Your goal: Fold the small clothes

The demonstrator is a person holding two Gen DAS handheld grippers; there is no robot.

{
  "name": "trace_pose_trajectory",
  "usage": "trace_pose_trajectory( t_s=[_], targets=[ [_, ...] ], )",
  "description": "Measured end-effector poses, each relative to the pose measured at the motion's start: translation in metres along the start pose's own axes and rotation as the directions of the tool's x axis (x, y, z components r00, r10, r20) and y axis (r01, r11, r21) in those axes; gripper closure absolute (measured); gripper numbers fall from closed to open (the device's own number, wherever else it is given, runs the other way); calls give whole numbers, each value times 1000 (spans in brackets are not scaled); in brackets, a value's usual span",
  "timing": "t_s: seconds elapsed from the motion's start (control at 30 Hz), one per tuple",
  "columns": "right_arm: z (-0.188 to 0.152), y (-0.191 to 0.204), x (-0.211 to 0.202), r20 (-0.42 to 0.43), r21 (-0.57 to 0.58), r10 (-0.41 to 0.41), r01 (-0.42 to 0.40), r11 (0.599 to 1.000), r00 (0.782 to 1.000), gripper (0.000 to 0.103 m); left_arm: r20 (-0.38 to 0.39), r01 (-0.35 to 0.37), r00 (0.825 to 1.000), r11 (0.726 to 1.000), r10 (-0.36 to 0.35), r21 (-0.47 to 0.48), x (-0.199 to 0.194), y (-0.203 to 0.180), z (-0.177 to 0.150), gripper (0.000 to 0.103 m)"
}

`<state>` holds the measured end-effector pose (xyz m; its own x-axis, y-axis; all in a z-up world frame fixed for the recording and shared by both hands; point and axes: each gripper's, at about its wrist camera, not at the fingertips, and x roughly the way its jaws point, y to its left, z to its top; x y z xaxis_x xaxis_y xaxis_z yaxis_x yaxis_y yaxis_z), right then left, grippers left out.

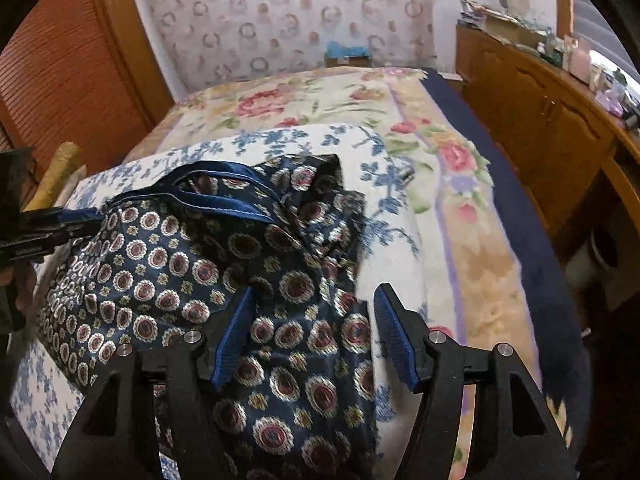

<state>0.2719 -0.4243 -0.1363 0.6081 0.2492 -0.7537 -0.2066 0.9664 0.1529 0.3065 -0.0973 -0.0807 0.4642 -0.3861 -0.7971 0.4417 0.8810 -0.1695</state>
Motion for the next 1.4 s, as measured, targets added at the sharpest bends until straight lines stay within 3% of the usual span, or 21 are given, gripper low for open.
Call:
trace_pose_trajectory(
  t_s=[0.1, 0.23, 0.3, 0.37, 0.47, 0.57, 0.83, 0.93, 1.4],
  targets=[
    [3, 6, 4, -2, -27, 34, -34, 999, 999, 39, 7, 4, 1000, 1000, -4, 2, 2, -1, 3, 68],
    [3, 17, 7, -3, -70, 34, -34, 997, 999, 53, 18, 44, 999, 999, -44, 8, 4, -4, 4, 69],
    [1, 17, 7, 4, -82, 34, -34, 996, 999, 62, 24, 62, 998, 998, -62, 10, 6, -6, 4, 77],
    [0, 16, 7, 7, -77, 59, -59, 995, 998, 82, 11, 99, 995, 995, -99, 1, 7, -7, 5, 93],
    [-3, 15, 4, 22, -63, 88, -86, 994, 996, 90, 26, 106, 994, 994, -106, 8, 1, -11, 4, 98],
    [-6, 20, -7, 68, -62, 101, -96, 993, 993, 93, 87, 42, 995, 998, -46, 50, -19, -22, 3, 98],
    [5, 39, -50, 192, -101, 117, -99, 990, 974, 94, 245, 55, 967, 996, -70, 68, -87, -34, 5, 98],
    [14, 49, -63, 229, -131, 127, -98, 986, 965, 94, 292, 32, 955, 998, -48, 59, -108, -29, 3, 98],
    [64, 120, -66, 263, -298, 231, -149, 943, 937, 94, 431, -104, 897, 994, 98, -10, -187, 17, -20, 98]
  ],
)
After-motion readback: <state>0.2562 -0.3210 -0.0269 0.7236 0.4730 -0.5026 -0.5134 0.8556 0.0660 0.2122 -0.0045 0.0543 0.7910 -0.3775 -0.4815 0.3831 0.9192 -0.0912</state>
